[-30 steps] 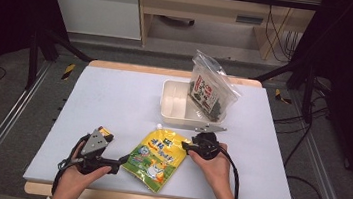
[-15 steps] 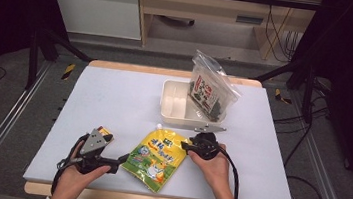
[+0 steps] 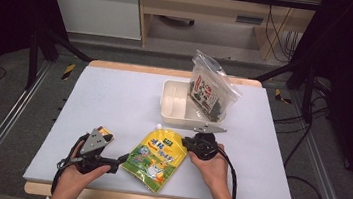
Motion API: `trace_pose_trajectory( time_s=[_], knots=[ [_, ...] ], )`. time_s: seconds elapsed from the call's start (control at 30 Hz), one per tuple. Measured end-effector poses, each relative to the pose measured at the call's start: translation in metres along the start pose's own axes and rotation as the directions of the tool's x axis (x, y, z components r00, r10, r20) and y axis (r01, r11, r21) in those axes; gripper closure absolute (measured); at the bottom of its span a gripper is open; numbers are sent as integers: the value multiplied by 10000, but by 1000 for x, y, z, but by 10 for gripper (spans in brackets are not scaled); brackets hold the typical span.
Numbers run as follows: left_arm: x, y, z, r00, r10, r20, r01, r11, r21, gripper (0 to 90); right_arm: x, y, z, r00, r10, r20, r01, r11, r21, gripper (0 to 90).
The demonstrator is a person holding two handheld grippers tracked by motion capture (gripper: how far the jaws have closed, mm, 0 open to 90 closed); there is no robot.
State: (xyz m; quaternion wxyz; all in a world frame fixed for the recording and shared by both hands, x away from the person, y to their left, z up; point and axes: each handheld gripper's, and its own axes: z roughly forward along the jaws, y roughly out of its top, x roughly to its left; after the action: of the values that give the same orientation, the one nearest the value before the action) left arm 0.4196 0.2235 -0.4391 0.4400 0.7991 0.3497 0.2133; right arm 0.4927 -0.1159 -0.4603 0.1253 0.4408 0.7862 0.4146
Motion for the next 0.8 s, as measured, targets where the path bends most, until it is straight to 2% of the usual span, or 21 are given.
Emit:
trace_pose_trajectory(
  time_s=[0.1, 0.23, 0.47, 0.67, 0.8],
  knots=[
    [0, 0, 0, 10000, -9, 1, 9, 10000, -4, 122, -2, -1, 2, 9999, -112, 121, 110, 9998, 151, 900],
    [3, 0, -1, 10000, -13, -35, 13, 10000, -6, 123, -2, 1, -1, 9999, -114, 7, 114, 9998, 157, 900],
    [10, 0, -3, 9998, -76, -158, 77, 9999, 69, 134, 0, 12, -18, 9976, -634, -268, 630, 9979, -166, 900],
    [11, 10, -4, 9997, 228, -131, -226, 9996, 148, 133, 4, 27, -26, 9928, -1088, -498, 1071, 9936, -361, 900],
    [10, 19, -6, 9986, 523, -46, -522, 9984, 201, 133, 7, 40, -34, 9883, -1443, -483, 1420, 9886, -495, 900]
  ],
)
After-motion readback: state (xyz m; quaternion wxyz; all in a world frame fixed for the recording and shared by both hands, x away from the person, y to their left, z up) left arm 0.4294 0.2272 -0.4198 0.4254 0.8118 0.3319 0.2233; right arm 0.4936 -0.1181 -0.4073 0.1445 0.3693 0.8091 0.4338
